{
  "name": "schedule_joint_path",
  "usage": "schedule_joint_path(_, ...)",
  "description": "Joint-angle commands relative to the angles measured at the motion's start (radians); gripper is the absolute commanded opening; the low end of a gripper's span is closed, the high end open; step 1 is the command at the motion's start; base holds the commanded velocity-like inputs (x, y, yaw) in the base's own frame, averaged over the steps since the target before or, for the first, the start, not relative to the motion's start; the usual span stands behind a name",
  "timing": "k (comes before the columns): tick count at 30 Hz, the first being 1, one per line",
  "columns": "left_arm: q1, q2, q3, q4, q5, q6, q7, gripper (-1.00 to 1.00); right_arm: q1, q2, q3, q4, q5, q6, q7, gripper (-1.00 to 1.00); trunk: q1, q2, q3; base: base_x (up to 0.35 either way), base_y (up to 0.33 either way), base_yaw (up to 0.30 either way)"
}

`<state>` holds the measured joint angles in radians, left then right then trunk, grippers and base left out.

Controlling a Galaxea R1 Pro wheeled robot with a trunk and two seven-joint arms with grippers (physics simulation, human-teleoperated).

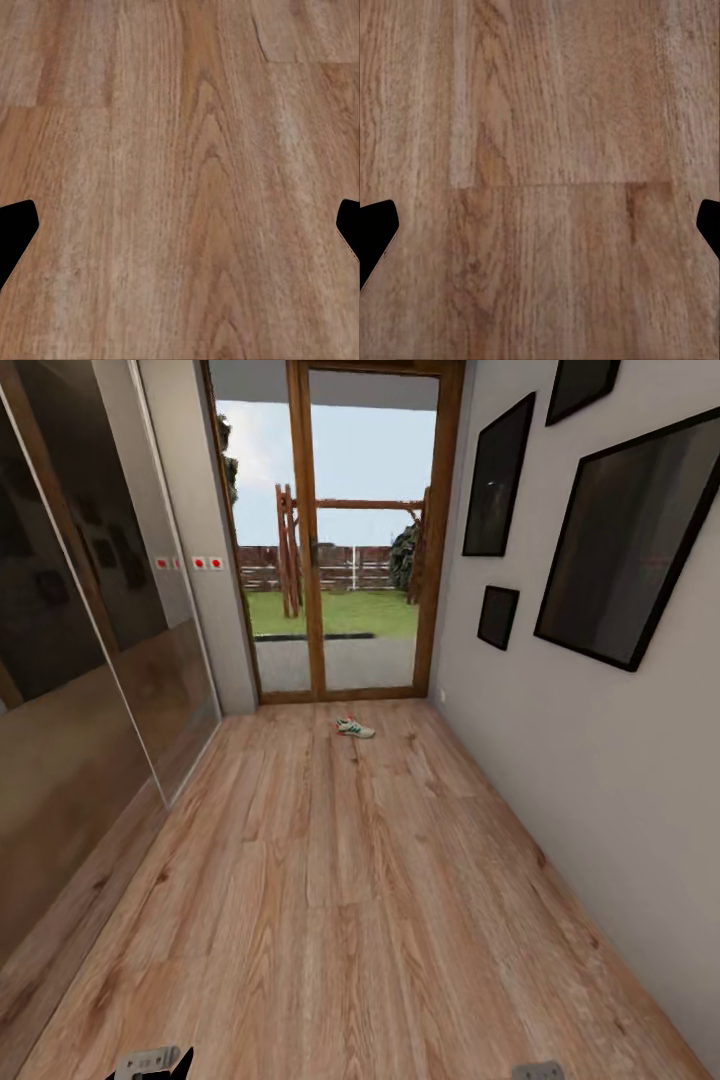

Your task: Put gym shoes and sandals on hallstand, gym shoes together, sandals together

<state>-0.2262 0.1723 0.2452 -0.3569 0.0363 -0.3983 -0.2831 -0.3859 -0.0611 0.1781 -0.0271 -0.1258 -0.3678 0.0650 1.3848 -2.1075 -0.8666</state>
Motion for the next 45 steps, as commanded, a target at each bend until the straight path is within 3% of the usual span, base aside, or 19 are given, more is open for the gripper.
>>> schedule_joint_path(1, -0.001, 0.0, 0.006, 0.001, 0.004, -0.001, -0.01, 1.0, -0.001, 0.0, 0.006, 0.001, -0.011, -0.003, 0.006, 1.0, 0.0, 0.0, -0.001, 0.34, 0.0, 0.0)
schedule_joint_path(45, -0.001, 0.0, 0.006, 0.001, 0.006, 0.0, -0.01, 1.0, -0.001, 0.0, 0.006, 0.001, -0.011, -0.003, 0.006, 1.0, 0.0, 0.0, -0.001, 0.34, 0.0, 0.0)
